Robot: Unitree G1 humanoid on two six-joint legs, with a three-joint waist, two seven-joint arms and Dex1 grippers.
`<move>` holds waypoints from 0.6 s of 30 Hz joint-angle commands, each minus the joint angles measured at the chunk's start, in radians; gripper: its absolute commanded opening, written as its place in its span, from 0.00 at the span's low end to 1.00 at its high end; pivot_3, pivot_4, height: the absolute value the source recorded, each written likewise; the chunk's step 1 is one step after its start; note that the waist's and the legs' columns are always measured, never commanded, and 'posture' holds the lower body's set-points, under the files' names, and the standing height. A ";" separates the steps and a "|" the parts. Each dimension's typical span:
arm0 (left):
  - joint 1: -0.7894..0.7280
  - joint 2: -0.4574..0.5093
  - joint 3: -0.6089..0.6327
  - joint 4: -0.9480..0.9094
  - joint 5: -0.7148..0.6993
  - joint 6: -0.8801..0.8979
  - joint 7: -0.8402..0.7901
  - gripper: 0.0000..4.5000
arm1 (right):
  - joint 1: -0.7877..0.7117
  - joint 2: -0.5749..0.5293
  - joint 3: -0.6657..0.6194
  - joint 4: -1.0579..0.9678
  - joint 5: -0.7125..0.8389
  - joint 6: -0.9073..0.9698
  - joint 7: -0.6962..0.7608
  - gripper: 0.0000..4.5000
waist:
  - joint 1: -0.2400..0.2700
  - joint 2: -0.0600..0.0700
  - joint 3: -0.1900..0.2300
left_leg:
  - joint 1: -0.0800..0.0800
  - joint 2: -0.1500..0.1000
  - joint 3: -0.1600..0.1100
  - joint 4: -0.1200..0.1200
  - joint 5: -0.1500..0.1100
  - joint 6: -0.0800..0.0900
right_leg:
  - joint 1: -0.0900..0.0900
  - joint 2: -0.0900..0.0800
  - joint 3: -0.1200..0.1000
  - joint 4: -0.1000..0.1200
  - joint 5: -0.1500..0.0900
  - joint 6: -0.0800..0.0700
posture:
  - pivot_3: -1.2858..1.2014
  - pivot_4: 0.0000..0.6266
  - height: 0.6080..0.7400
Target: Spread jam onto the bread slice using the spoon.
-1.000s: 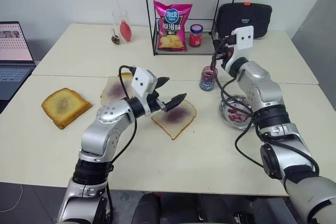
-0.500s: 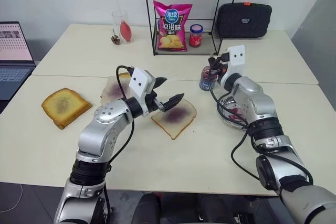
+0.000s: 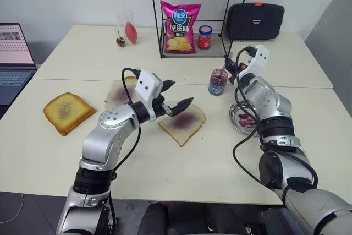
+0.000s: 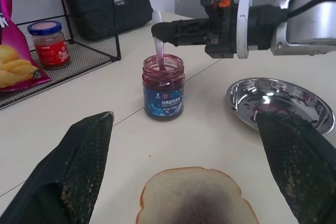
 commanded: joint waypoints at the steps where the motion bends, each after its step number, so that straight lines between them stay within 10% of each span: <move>1: -0.022 -0.004 0.009 -0.021 -0.009 -0.017 0.000 1.00 | -0.034 0.004 -0.055 -0.057 0.062 0.035 -0.037 0.00 | 0.000 0.000 0.000 | 0.000 0.000 0.000 0.000 0.000 0.000 | 0.000 0.000 0.000 0.000 0.000 0.000 | 0.52 0.24 1.00; 18: -0.039 -0.003 -0.003 0.024 0.000 -0.051 -0.044 1.00 | -0.032 -0.014 -0.081 -0.137 0.078 0.046 -0.099 0.00 | -0.001 0.000 0.000 | 0.000 0.000 0.000 0.000 0.000 0.000 | 0.000 0.000 0.000 0.000 0.000 0.000 | 0.52 0.24 1.00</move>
